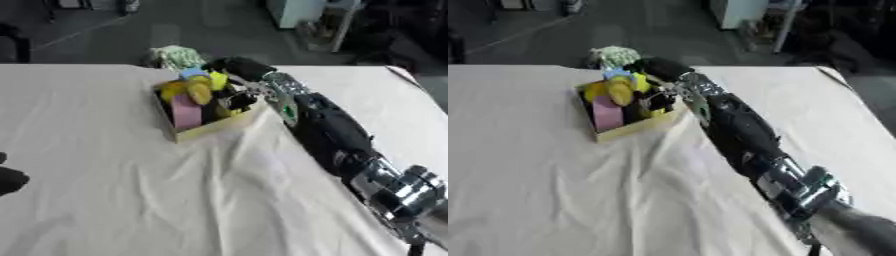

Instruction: Pick up objects on the table and place them in the box.

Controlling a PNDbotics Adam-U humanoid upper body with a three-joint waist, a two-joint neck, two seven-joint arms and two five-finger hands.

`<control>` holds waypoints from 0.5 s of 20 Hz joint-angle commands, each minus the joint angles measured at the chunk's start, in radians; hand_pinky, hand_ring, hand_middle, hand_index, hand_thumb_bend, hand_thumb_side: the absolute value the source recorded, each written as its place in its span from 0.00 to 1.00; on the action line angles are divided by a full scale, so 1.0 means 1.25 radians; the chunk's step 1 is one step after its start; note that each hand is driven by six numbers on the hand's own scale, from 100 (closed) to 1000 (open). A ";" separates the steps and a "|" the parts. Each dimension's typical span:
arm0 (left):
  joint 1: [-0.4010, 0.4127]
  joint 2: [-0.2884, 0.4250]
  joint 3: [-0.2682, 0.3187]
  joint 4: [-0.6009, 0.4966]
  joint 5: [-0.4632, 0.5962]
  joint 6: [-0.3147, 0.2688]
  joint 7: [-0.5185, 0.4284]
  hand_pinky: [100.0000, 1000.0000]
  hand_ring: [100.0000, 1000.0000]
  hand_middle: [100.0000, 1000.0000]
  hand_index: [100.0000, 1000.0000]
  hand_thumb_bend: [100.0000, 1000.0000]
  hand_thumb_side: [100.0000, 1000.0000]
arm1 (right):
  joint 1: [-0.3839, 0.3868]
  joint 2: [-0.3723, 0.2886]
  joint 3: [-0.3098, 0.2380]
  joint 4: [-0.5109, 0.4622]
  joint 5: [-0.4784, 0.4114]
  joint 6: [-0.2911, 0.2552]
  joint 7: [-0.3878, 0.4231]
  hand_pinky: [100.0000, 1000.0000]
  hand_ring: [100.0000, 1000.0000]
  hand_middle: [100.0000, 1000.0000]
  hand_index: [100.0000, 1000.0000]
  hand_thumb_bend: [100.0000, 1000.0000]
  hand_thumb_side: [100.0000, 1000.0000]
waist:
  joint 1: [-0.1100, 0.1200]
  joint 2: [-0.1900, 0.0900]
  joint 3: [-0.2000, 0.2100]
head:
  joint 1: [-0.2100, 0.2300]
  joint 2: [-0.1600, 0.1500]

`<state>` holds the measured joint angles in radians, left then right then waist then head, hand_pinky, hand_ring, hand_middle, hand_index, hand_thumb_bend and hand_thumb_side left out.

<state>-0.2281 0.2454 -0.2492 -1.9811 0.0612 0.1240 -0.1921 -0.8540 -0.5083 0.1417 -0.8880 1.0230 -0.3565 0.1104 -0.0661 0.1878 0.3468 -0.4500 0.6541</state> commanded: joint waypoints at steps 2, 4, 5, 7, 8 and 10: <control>-0.007 0.003 0.003 -0.015 -0.001 0.001 0.000 0.81 0.71 0.60 0.82 0.00 0.71 | -0.016 -0.036 -0.013 -0.006 0.037 0.028 -0.002 0.81 0.85 0.83 1.00 0.00 0.22 | 0.004 -0.014 -0.001 | 0.000 -0.008; -0.007 0.004 0.003 -0.015 0.000 0.001 0.000 0.81 0.71 0.60 0.82 0.00 0.71 | -0.012 -0.037 -0.017 0.004 0.051 0.041 0.002 0.81 0.85 0.83 1.00 0.00 0.22 | 0.004 -0.014 -0.002 | 0.001 -0.009; -0.007 0.004 0.003 -0.015 0.000 0.001 0.000 0.81 0.71 0.60 0.82 0.00 0.71 | -0.011 -0.037 -0.018 0.011 0.057 0.045 0.005 0.81 0.85 0.83 1.00 0.00 0.23 | 0.004 -0.014 -0.002 | 0.001 -0.009; -0.007 0.004 0.004 -0.015 0.000 0.001 0.001 0.81 0.71 0.60 0.82 0.00 0.71 | -0.008 -0.035 -0.021 0.023 0.066 0.050 0.008 0.81 0.85 0.84 1.00 0.00 0.23 | 0.005 -0.014 -0.002 | 0.001 -0.010; -0.007 0.003 0.004 -0.015 -0.001 0.001 0.001 0.81 0.71 0.60 0.82 0.00 0.71 | -0.008 -0.034 -0.022 0.029 0.070 0.052 0.009 0.81 0.85 0.84 1.00 0.00 0.23 | 0.005 -0.014 -0.002 | 0.001 -0.010; -0.007 0.003 0.004 -0.015 -0.001 0.001 0.001 0.81 0.71 0.60 0.82 0.00 0.71 | -0.007 -0.032 -0.024 0.039 0.078 0.054 0.010 0.81 0.85 0.84 1.00 0.00 0.24 | 0.005 -0.014 -0.002 | 0.001 -0.010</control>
<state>-0.2281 0.2454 -0.2491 -1.9811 0.0612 0.1242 -0.1920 -0.8449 -0.5181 0.1230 -0.8386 1.1096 -0.2956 0.1249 -0.0658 0.1877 0.3453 -0.4495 0.6535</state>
